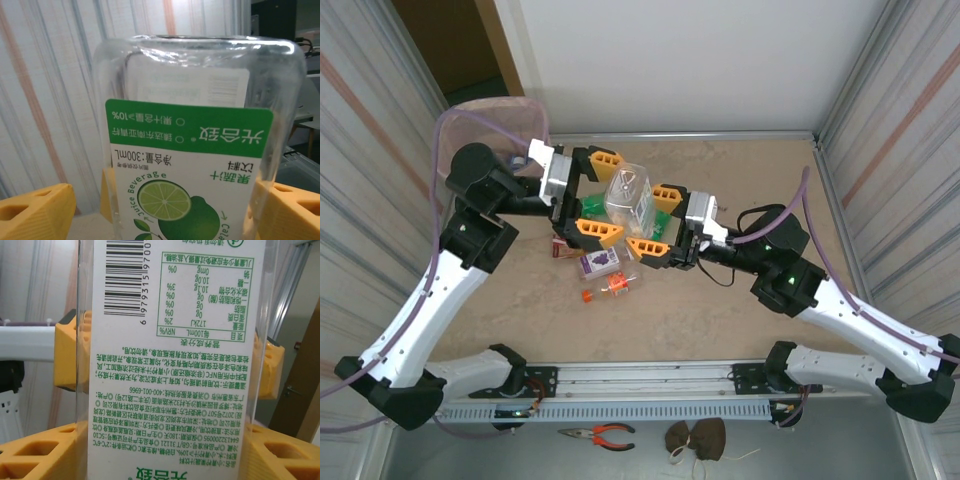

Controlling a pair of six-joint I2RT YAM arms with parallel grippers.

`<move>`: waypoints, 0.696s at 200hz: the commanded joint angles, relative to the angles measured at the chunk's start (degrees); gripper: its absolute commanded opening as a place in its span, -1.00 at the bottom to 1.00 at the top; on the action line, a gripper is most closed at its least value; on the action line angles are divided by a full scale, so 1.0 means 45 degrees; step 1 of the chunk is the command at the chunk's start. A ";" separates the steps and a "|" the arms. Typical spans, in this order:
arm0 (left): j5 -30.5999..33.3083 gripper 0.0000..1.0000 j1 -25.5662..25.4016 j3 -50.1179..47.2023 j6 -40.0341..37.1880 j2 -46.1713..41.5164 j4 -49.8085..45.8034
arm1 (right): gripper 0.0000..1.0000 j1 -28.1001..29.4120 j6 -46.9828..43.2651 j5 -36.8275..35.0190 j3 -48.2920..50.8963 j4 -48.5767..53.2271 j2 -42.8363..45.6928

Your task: Put the plastic bottles in the bin

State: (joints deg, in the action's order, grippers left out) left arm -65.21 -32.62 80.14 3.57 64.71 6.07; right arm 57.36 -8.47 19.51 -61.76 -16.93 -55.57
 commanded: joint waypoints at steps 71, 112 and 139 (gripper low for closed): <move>-0.0599 0.49 -0.0648 0.0670 -0.0301 0.0025 -0.0019 | -0.09 0.0338 -0.0540 0.0171 -0.0595 -0.0726 -0.0038; -0.0621 0.31 -0.0749 0.0711 -0.0271 0.0041 -0.0029 | -0.09 0.0406 -0.0594 0.0071 -0.0573 -0.0695 -0.0033; -0.0593 0.27 -0.0760 0.0787 -0.0237 0.0096 -0.0078 | -0.08 0.0475 -0.0706 -0.0049 -0.0613 -0.0534 -0.0014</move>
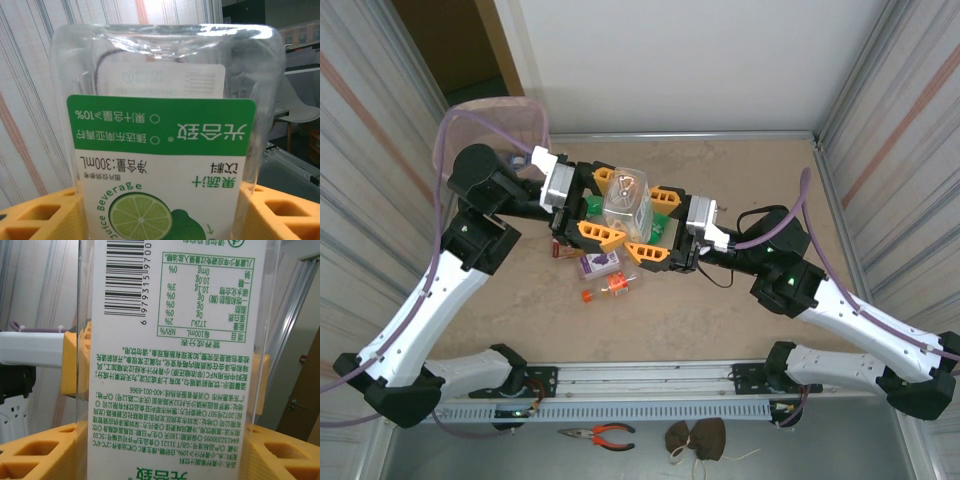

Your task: Put the plastic bottles in the bin

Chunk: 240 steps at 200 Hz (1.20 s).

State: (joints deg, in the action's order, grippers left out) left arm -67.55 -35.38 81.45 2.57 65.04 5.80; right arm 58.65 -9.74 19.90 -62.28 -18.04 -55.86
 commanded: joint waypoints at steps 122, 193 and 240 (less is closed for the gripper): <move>0.3491 0.13 0.0072 0.1980 -0.2641 0.0251 -0.4499 | 0.49 0.0305 -0.0453 -0.1586 -0.0405 0.0662 0.0529; 0.6379 0.11 0.2546 0.3753 -0.3006 0.0709 -0.7803 | 0.56 0.0305 -0.0475 -0.3281 -0.0007 0.1805 0.1278; 0.9011 0.09 0.5292 0.5867 -0.2322 0.2050 -1.0503 | 0.56 0.0306 -0.0375 -0.3568 0.0028 0.2440 0.1509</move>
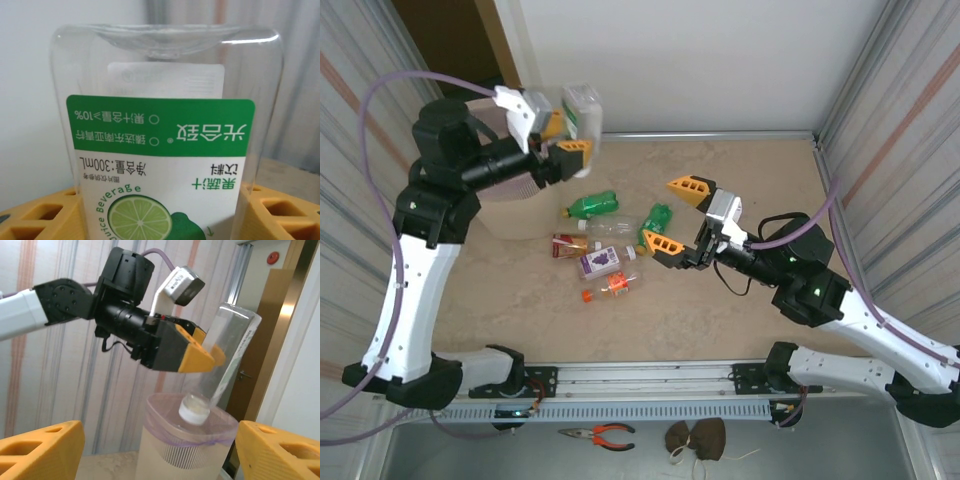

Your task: Put the plastic bottles in the bin

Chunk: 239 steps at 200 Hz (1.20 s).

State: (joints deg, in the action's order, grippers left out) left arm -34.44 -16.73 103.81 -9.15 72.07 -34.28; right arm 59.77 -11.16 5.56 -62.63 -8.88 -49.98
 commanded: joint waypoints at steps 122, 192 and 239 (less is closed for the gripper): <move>0.2374 0.05 0.6539 0.2322 0.0900 0.3882 -0.3303 | 0.56 0.0056 0.0012 -0.0727 -0.0013 0.0931 0.0207; 0.3374 0.07 0.6821 0.2579 0.0101 0.5810 -0.4754 | 0.56 0.0055 0.0082 -0.0601 0.0213 0.0828 0.0144; 0.3906 0.12 0.6819 0.2053 -0.0095 0.6714 -0.5238 | 0.56 0.0048 0.0134 -0.0890 0.0598 0.0773 0.0517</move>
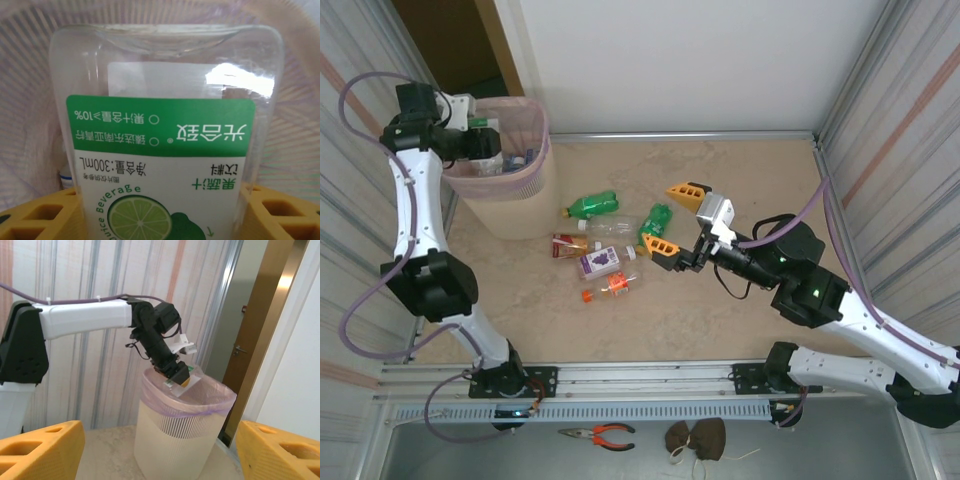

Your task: Put the plastic bottles in the bin

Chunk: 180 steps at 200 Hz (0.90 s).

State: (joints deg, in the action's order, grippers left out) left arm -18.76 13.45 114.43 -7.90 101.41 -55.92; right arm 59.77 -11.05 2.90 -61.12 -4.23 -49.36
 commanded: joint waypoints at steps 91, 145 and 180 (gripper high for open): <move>0.0714 0.31 0.0116 -0.1454 -0.0511 0.0927 -0.0425 | 0.56 -0.0020 -0.0015 -0.0568 0.0410 -0.0191 0.0306; 0.0672 0.52 0.0113 -0.1137 -0.0449 0.0326 -0.0361 | 0.57 -0.0127 0.0013 -0.0651 0.0492 -0.0174 0.0315; 0.0289 0.58 0.0109 -0.0869 -0.0354 -0.0223 -0.0400 | 0.58 -0.0254 0.0143 -0.1000 0.0412 -0.0047 0.0199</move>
State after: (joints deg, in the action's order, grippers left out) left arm -16.29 13.52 108.31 -9.21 104.55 -56.99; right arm 59.44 -11.05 0.82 -59.16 -4.19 -48.34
